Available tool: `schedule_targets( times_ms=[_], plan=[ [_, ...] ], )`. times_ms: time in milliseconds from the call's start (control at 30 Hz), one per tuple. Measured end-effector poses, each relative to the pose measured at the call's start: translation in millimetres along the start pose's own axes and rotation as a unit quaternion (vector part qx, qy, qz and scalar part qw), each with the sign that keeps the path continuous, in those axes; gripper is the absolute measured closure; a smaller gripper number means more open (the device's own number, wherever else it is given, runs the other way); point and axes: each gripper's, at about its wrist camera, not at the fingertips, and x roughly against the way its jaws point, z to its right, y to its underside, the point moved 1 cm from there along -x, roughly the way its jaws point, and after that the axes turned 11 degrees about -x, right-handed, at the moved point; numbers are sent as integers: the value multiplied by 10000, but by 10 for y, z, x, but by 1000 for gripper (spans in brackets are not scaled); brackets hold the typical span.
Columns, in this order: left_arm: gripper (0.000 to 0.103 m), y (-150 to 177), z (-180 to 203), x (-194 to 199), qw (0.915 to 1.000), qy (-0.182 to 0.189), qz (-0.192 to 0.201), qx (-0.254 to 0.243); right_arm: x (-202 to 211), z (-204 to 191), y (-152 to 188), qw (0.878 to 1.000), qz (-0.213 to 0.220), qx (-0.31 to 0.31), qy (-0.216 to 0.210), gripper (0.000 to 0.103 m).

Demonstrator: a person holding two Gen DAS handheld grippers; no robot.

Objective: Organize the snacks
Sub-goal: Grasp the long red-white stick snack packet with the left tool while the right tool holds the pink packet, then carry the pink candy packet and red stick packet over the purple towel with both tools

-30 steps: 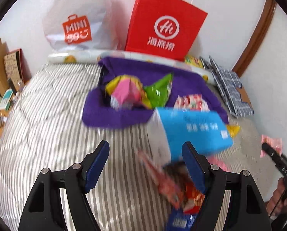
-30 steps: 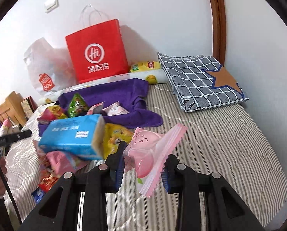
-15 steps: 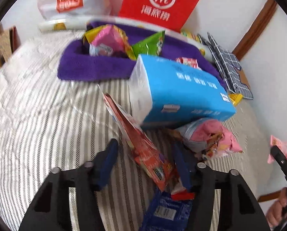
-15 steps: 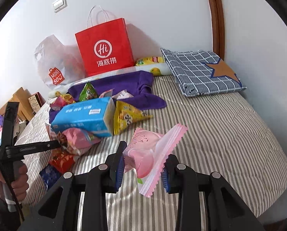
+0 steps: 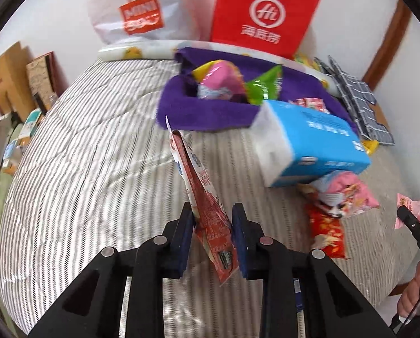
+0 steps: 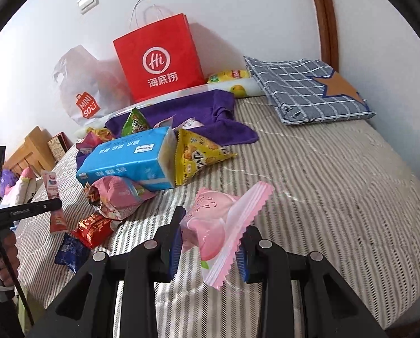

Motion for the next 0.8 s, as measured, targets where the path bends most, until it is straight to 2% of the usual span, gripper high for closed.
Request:
schedule_targets(
  times_ms=[67, 100, 200, 233, 267, 333, 433, 633, 800],
  plan=[
    [72, 19, -24, -60, 10000, -19, -60, 64, -71, -28, -15, 10000, -34, 16, -5, 73],
    [66, 22, -19, -97, 9999, -34, -80, 84, -104, -53, -22, 10000, -36, 36, -9, 73],
    [64, 28, 33, -197, 9999, -81, 1, 61, -160, -88, -38, 10000, -43, 49, -19, 73],
    [68, 23, 70, -197, 9997, -190, 141, -16, -181, -98, -41, 10000, -54, 58, -26, 73],
    [83, 17, 92, -200, 9996, -197, 193, -65, -204, -103, -42, 9999, -75, 66, -13, 73],
    [83, -2, 133, -225, 9995, -64, 251, -158, -249, -112, -41, 9999, -114, 81, 2, 73],
    [83, -9, 147, -263, 9990, -111, 325, -280, -319, -121, -35, 9998, -158, 94, 27, 73],
    [80, -21, 91, -299, 9993, 1, 363, -117, -461, -178, 1, 9995, -201, 213, 114, 73],
    [80, -44, 140, -326, 9993, -121, 327, -161, -525, -174, -13, 9994, -221, 213, 160, 73]
  ],
)
